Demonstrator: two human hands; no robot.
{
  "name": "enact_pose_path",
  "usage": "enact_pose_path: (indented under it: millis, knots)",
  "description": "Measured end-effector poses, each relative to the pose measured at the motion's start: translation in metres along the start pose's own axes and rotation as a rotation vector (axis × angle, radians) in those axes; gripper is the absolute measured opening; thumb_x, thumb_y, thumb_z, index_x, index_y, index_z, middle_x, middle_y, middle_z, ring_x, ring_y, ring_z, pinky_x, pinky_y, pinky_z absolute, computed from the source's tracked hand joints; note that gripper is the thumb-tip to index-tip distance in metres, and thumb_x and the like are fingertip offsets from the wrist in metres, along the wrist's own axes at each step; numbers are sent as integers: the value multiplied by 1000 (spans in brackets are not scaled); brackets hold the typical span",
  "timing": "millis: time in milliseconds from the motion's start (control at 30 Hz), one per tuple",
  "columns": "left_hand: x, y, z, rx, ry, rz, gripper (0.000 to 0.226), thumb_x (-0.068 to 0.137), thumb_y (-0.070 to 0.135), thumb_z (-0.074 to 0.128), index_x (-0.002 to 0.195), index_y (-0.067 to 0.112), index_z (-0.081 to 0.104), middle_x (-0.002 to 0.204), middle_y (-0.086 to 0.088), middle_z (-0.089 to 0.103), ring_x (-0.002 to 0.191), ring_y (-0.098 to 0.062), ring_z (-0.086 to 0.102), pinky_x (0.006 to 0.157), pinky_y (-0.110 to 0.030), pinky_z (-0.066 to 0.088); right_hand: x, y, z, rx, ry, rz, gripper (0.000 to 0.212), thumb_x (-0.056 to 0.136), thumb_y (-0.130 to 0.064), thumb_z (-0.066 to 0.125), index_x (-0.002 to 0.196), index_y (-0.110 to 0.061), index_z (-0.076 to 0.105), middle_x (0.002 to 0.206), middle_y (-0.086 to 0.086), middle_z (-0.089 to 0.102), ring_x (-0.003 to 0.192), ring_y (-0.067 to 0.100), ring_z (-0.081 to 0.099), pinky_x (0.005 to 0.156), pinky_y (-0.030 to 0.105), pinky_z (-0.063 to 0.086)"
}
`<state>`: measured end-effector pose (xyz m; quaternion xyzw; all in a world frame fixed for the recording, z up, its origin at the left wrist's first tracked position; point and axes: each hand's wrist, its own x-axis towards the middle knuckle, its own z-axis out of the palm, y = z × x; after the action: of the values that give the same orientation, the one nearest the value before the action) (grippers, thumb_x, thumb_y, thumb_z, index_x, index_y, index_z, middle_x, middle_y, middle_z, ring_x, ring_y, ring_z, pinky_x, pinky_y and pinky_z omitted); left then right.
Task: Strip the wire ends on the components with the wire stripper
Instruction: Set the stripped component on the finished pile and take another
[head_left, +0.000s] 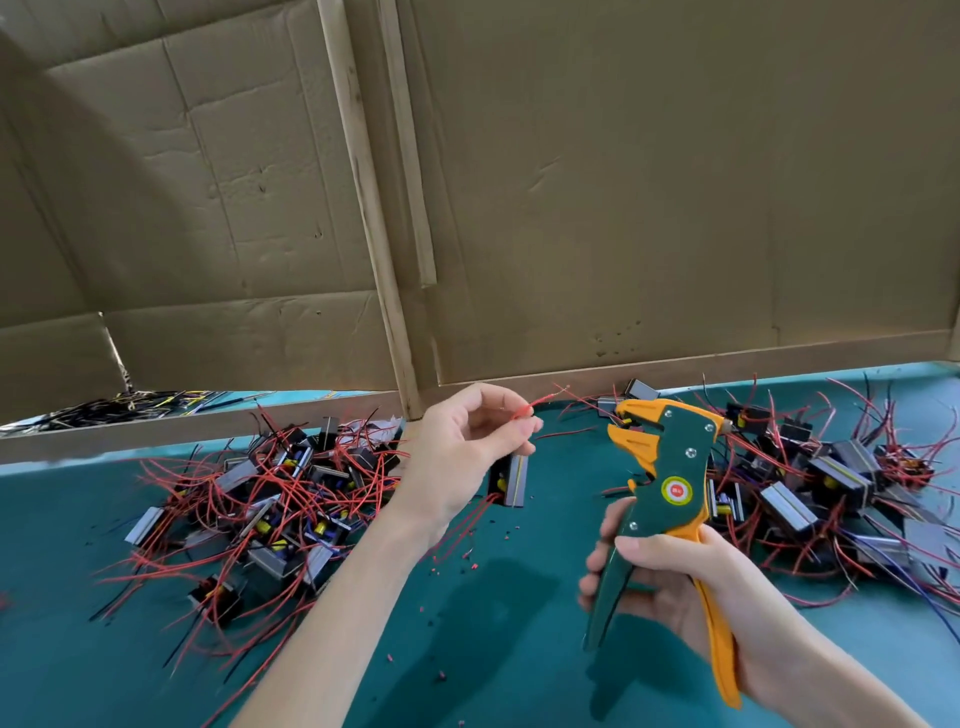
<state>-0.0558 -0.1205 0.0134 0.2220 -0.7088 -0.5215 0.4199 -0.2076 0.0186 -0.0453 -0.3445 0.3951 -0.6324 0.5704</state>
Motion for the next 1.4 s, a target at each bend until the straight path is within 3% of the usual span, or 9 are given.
enact_pose_path:
  millis: [200,467,633,1033,1267,1400]
  knots:
    - [-4,12,5,54,-18,-1,8,82,16,73,76,21,75,57,12,59,51,-7,48,55,-17,42,2,1,4,5,-88,26,27,55,-7,78,80,0,70,77,31,60,69,45,64,67,50,56]
    - [-8,16,8,63,-87,19,12,81,12,74,73,21,75,61,13,65,55,4,54,55,-8,40,0,2,4,-47,-177,14,28,59,-10,80,84,-1,69,80,31,62,72,45,64,73,53,54]
    - [-9,16,7,45,-130,8,9,82,10,72,75,17,74,57,15,62,52,4,53,54,-6,39,0,0,3,-74,-205,11,42,54,-19,92,85,-2,69,80,29,63,73,44,65,73,51,54]
    - [-10,20,5,85,-208,-17,13,86,7,67,76,14,71,54,18,58,53,6,51,55,-4,37,-4,-1,2,-156,-219,21,36,63,-18,89,87,-2,68,82,30,63,76,45,65,75,51,54]
    - [-9,20,0,132,-229,-40,11,85,11,69,74,15,70,56,16,54,55,3,45,56,-7,35,-9,0,6,-214,-84,40,44,51,-31,96,74,-8,66,66,28,58,57,38,60,58,41,53]
    - [-10,19,0,99,-265,-31,7,82,19,71,76,19,69,61,11,53,55,-1,42,59,-10,36,-11,3,15,-236,6,21,38,49,-30,87,65,-7,62,55,25,53,42,30,54,47,34,47]
